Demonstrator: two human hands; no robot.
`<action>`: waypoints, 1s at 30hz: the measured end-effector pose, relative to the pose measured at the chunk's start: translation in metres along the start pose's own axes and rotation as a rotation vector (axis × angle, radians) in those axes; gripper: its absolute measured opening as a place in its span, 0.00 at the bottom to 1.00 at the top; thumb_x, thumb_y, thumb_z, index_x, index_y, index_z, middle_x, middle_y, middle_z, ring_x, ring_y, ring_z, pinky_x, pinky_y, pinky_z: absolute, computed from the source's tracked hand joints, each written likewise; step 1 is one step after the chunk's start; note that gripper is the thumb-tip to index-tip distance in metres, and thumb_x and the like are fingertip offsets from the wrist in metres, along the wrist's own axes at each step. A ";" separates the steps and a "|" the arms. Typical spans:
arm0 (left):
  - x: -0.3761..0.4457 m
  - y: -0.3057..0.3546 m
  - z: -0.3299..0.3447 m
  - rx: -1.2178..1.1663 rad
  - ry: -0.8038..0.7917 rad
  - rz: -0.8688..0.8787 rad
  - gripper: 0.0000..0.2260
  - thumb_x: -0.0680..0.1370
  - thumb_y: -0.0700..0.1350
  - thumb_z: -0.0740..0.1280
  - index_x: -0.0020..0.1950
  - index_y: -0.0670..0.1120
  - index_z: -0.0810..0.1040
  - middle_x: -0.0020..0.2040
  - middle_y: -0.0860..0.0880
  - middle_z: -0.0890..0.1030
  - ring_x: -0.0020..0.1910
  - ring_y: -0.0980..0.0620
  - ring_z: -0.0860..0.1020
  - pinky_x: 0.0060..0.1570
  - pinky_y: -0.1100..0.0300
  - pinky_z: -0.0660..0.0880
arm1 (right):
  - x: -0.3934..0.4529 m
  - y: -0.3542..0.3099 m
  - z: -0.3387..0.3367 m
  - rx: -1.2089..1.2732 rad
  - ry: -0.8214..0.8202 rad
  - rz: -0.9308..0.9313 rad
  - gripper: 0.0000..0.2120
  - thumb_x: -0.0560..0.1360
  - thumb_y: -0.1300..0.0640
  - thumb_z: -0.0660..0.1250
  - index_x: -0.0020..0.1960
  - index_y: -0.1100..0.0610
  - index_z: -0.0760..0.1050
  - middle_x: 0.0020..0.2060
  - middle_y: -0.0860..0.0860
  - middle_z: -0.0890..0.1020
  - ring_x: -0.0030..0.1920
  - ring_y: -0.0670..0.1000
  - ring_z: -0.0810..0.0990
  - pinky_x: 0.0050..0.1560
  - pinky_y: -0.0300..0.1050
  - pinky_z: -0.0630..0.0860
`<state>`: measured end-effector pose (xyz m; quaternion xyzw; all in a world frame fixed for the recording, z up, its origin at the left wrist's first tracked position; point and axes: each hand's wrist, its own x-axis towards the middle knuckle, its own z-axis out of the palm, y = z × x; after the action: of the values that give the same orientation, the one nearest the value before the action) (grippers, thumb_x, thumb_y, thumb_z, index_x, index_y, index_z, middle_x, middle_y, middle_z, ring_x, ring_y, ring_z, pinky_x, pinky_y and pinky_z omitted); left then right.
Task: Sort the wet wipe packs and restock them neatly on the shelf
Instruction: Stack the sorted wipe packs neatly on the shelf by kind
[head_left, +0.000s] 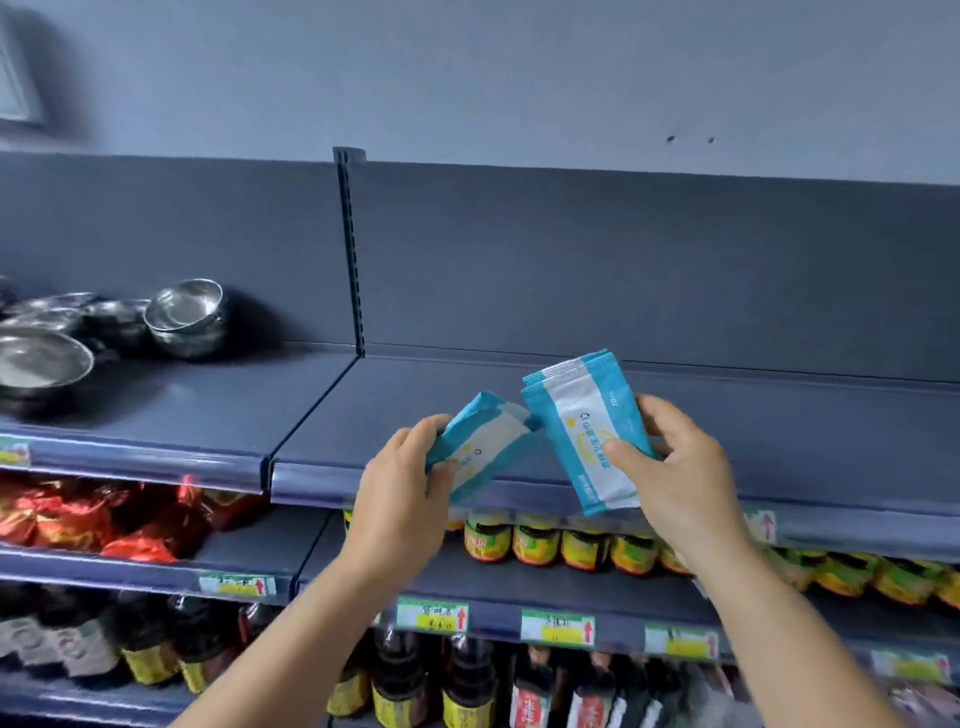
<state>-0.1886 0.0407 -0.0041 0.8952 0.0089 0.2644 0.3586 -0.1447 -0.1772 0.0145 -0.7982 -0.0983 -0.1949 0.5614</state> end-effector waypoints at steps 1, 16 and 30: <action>0.014 -0.006 -0.002 0.058 0.024 0.040 0.19 0.77 0.37 0.61 0.66 0.51 0.72 0.55 0.53 0.76 0.52 0.49 0.74 0.51 0.59 0.67 | 0.016 -0.001 0.006 0.007 -0.014 -0.011 0.16 0.72 0.63 0.70 0.53 0.44 0.76 0.47 0.39 0.82 0.47 0.38 0.80 0.47 0.46 0.79; 0.154 -0.101 0.012 0.509 -0.219 0.564 0.18 0.76 0.44 0.62 0.64 0.58 0.70 0.54 0.55 0.78 0.49 0.51 0.78 0.56 0.55 0.56 | 0.160 0.021 0.131 -0.170 -0.376 -0.014 0.17 0.67 0.63 0.75 0.49 0.45 0.79 0.46 0.43 0.84 0.49 0.45 0.81 0.53 0.40 0.76; 0.184 -0.138 0.031 -0.311 -0.302 0.039 0.49 0.65 0.46 0.79 0.75 0.57 0.48 0.65 0.56 0.64 0.63 0.61 0.68 0.61 0.71 0.63 | 0.159 0.028 0.174 0.329 -0.393 0.234 0.12 0.81 0.54 0.57 0.52 0.57 0.77 0.44 0.51 0.84 0.43 0.46 0.83 0.45 0.38 0.79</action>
<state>0.0084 0.1614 -0.0265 0.8586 -0.1030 0.1325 0.4844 0.0441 -0.0340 0.0064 -0.7249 -0.1427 0.0481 0.6722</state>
